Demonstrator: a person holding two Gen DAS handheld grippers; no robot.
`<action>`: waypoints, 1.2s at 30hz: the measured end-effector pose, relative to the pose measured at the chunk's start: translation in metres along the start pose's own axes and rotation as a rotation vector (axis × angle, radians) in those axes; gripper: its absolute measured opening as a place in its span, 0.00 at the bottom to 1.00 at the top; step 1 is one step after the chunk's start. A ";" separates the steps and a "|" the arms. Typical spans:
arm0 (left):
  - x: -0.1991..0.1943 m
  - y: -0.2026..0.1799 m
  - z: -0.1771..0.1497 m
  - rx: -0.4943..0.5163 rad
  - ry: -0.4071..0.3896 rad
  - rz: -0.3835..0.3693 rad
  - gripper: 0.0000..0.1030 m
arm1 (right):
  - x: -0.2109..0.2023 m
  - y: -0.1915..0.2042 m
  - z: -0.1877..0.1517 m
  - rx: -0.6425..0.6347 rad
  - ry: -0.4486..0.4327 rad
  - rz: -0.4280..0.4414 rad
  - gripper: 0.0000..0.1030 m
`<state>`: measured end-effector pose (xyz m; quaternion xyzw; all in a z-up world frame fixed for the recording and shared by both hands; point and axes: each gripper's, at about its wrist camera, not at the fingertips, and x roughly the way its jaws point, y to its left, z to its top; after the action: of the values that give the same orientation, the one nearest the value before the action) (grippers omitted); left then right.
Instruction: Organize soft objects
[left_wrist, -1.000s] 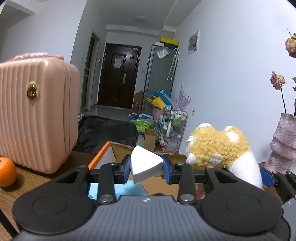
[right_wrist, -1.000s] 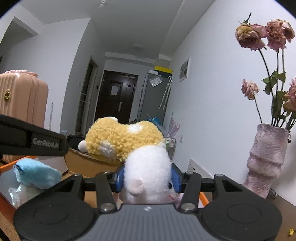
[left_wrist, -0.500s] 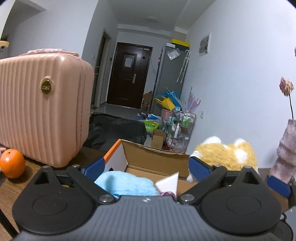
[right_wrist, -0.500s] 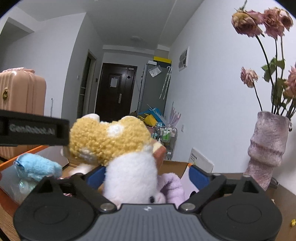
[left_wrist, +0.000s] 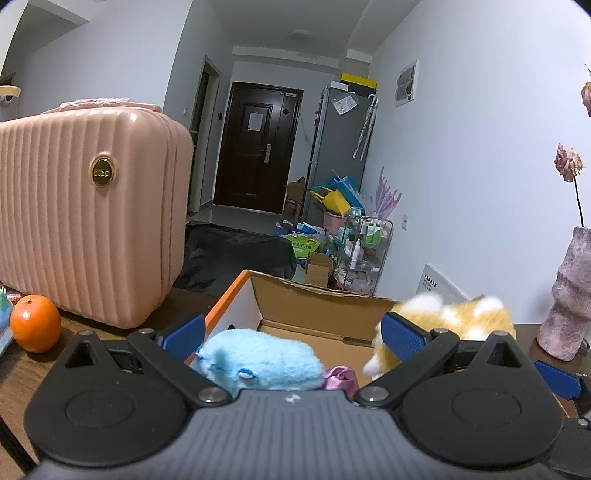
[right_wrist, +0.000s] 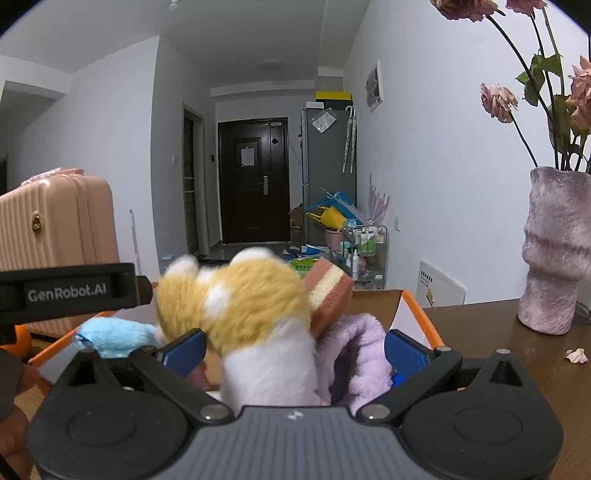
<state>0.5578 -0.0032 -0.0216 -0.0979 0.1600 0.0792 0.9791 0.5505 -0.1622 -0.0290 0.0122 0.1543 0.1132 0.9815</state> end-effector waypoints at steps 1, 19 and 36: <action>0.000 0.001 0.000 -0.004 0.002 0.001 1.00 | -0.001 0.000 -0.001 -0.002 -0.001 0.002 1.00; -0.050 0.020 -0.014 0.012 0.002 0.029 1.00 | -0.057 -0.011 -0.015 0.046 -0.035 -0.003 1.00; -0.145 0.033 -0.040 0.048 -0.004 0.019 1.00 | -0.155 -0.012 -0.042 0.042 -0.065 -0.031 1.00</action>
<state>0.4042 0.0026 -0.0169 -0.0728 0.1607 0.0851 0.9806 0.3961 -0.2095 -0.0236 0.0343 0.1247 0.0943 0.9871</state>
